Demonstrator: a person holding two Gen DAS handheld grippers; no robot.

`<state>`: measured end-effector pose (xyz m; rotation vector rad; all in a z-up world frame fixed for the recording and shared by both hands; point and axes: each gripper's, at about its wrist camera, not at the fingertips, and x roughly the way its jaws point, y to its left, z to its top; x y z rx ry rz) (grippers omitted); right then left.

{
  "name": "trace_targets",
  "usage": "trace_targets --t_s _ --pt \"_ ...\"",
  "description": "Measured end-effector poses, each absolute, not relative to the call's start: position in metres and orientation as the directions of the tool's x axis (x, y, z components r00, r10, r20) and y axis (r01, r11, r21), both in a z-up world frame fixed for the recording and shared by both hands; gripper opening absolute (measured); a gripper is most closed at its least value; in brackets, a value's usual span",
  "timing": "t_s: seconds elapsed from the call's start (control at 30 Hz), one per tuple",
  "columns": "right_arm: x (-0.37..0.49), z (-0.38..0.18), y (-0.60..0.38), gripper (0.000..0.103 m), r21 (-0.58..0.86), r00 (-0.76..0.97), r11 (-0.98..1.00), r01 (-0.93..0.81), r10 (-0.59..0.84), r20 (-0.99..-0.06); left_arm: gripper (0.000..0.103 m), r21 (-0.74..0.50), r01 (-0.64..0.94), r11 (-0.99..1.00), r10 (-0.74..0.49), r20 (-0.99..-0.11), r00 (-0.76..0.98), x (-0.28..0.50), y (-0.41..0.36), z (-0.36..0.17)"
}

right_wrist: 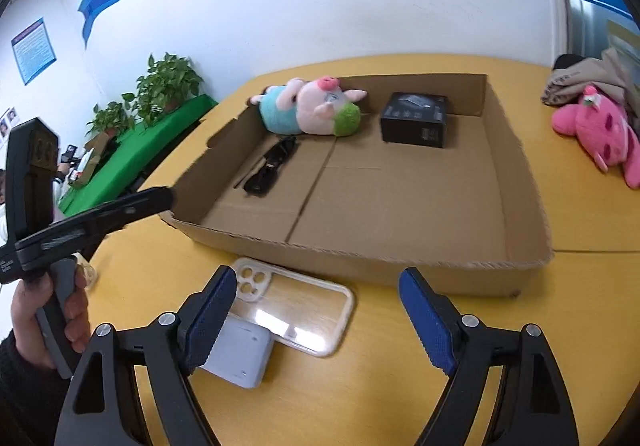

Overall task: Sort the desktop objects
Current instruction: 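Withdraw the right tool toward the white phone case frame, then close the right tool on the rim of the white phone case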

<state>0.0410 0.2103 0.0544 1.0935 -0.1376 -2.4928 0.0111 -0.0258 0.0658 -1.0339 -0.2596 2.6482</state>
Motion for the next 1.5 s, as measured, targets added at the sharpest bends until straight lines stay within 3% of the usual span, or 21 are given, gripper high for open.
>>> trace_targets --t_s 0.43,0.83,0.93,1.0,1.03,1.13,1.17,1.23,1.33,1.4,1.5 --pt "0.044 0.042 0.223 0.088 0.248 -0.606 -0.92 0.303 -0.387 -0.695 0.069 -0.256 -0.213 -0.943 0.331 -0.647 -0.687 0.014 -0.023 0.054" --pt "0.03 -0.022 0.199 0.084 0.221 -0.522 -0.934 0.282 -0.342 -0.781 0.068 -0.285 -0.198 -0.938 0.346 -0.739 -0.578 0.007 -0.018 -0.011" --pt "0.026 -0.032 0.194 0.077 0.201 -0.518 -0.942 0.27 -0.318 -0.794 0.065 -0.281 -0.191 -0.94 0.34 -0.764 -0.548 0.002 -0.018 -0.03" --pt "0.025 -0.04 0.19 0.065 0.176 -0.508 -0.947 0.27 -0.296 -0.809 0.053 -0.277 -0.185 -0.943 0.333 -0.783 -0.526 -0.001 -0.018 -0.041" --pt "0.026 -0.042 0.188 0.065 0.154 -0.516 -0.95 0.273 -0.28 -0.809 0.046 -0.28 -0.183 -0.943 0.334 -0.787 -0.519 -0.002 -0.019 -0.045" --pt "0.028 -0.044 0.185 0.062 0.111 -0.536 -0.955 0.275 -0.248 -0.807 0.043 -0.262 -0.189 -0.946 0.323 -0.784 -0.529 -0.002 -0.019 -0.047" --pt "0.029 -0.044 0.184 0.057 0.094 -0.545 -0.958 0.27 -0.233 -0.806 0.042 -0.251 -0.191 -0.949 0.314 -0.786 -0.532 -0.002 -0.018 -0.047" --pt "0.029 -0.045 0.183 0.045 0.05 -0.563 -0.964 0.26 -0.193 -0.803 0.025 -0.236 -0.185 -0.954 0.299 -0.792 -0.532 -0.003 -0.018 -0.048" --pt "0.029 -0.045 0.184 0.034 0.053 -0.566 -0.967 0.25 -0.191 -0.802 0.01 -0.291 -0.204 -0.935 0.355 -0.786 -0.507 -0.002 -0.018 -0.049" --pt "0.03 -0.044 0.181 0.02 0.055 -0.565 -0.965 0.257 -0.196 -0.802 0.01 -0.269 -0.211 -0.94 0.341 -0.79 -0.51 0.001 -0.013 -0.049" --pt "0.033 -0.043 0.177 0.01 0.063 -0.562 -0.963 0.264 -0.206 -0.801 0.01 -0.267 -0.206 -0.941 0.337 -0.789 -0.514 0.004 -0.011 -0.049"
